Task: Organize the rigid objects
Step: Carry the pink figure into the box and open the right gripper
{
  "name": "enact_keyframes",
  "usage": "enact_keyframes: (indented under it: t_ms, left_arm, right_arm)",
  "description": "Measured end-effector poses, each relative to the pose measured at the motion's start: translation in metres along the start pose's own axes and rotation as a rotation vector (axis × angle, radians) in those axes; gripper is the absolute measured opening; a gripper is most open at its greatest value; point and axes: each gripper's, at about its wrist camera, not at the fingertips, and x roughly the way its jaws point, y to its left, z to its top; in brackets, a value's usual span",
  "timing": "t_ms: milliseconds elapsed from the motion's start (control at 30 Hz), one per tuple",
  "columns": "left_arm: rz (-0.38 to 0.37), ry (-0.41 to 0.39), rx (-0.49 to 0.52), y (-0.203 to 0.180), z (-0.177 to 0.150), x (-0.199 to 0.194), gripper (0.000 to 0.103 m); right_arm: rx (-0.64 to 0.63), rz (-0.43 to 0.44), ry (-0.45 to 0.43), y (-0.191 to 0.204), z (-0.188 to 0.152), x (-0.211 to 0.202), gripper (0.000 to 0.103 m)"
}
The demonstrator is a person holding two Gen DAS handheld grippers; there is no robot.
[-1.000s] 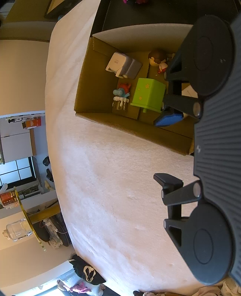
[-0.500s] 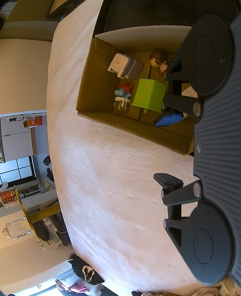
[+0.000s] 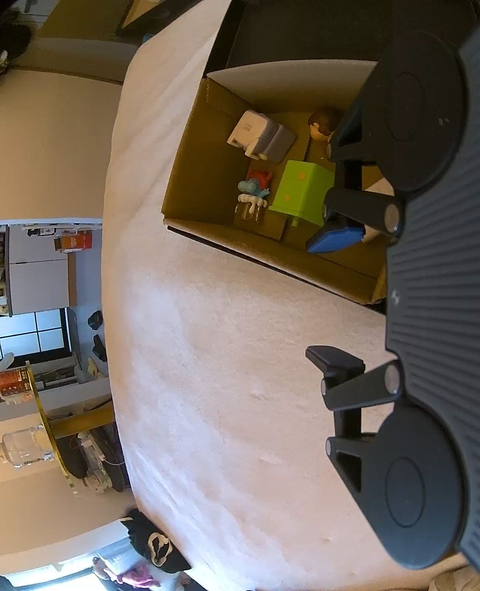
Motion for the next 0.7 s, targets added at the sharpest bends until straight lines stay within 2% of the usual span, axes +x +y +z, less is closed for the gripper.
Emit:
enact_keyframes:
  t_ms: [400,700]
  left_arm:
    - [-0.049,-0.004,-0.038,0.011,-0.001,0.003,0.054]
    - [-0.057,-0.001,-0.037,0.012,-0.002,0.006,0.054]
  right_arm:
    - [-0.110,0.066,-0.045,0.049,0.012,-0.025,0.043]
    - [-0.147,0.099,-0.035,0.076,0.007,-0.029,0.043]
